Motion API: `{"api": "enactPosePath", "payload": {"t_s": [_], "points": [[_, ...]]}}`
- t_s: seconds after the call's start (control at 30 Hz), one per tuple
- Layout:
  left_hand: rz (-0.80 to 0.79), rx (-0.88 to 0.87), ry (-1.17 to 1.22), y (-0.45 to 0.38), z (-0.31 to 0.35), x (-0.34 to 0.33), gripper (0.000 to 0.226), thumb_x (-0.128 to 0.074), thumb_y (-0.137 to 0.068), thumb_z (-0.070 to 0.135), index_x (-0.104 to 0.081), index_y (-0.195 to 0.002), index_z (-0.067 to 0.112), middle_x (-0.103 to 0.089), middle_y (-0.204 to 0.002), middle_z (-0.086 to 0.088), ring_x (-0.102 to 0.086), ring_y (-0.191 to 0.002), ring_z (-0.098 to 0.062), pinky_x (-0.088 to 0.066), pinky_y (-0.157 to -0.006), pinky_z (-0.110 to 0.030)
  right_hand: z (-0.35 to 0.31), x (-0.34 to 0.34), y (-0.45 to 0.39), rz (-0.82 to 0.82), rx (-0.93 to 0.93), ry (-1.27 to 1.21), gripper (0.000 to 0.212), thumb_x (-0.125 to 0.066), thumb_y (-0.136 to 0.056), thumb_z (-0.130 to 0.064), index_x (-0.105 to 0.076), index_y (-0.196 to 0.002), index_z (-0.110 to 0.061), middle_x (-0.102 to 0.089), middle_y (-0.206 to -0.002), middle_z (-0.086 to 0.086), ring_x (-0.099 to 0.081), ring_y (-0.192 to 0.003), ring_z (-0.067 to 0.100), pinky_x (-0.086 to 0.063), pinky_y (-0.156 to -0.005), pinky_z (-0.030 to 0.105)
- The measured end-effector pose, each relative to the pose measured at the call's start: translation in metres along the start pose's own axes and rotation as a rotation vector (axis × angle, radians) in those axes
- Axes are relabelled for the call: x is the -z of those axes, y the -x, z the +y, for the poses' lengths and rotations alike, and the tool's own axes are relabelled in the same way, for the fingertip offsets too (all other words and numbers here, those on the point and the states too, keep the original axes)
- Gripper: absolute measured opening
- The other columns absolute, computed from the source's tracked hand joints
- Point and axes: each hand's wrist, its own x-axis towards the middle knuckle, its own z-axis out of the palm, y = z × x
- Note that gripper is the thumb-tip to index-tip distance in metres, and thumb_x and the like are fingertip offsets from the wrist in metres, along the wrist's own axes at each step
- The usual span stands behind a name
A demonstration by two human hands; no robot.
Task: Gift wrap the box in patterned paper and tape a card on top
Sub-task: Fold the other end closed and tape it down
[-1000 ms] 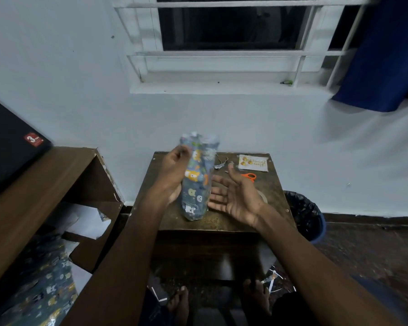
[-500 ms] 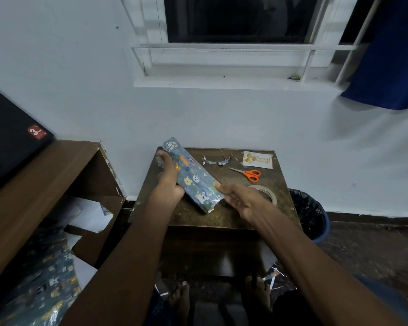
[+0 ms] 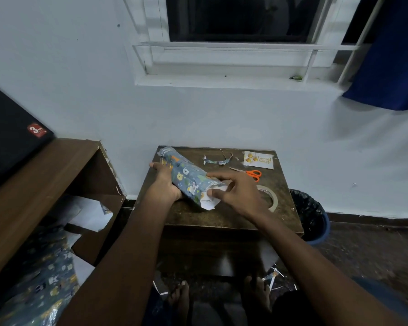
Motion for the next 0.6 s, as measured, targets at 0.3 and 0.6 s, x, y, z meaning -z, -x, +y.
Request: {"api": "enactPosePath", "payload": {"t_s": [0.3, 0.6], "points": [[-0.018, -0.143, -0.079, -0.008, -0.009, -0.003, 0.105, -0.021, -0.088, 0.094, -0.051, -0.153, 0.017, -0.061, -0.147, -0.018, -0.062, -0.130, -0.040, -0.052, -0.103, -0.054, 0.010, -0.013, 0.000, 0.111, 0.329, 0.236, 0.034, -0.094, -0.074, -0.025, -0.084, -0.106, -0.022, -0.076, -0.118, -0.008, -0.068, -0.108, 0.011, -0.058, -0.086, 0.035], [-0.076, -0.173, -0.073, 0.003, -0.015, -0.015, 0.096, -0.023, -0.090, 0.092, -0.055, -0.147, 0.022, -0.062, -0.145, -0.012, -0.064, -0.123, -0.035, -0.054, -0.078, -0.043, 0.006, -0.020, 0.006, 0.327, 0.449, 0.209, 0.032, -0.079, -0.067, 0.013, -0.084, -0.092, -0.007, -0.081, -0.099, 0.005, -0.077, -0.092, 0.021, -0.065, -0.077, 0.038]]}}
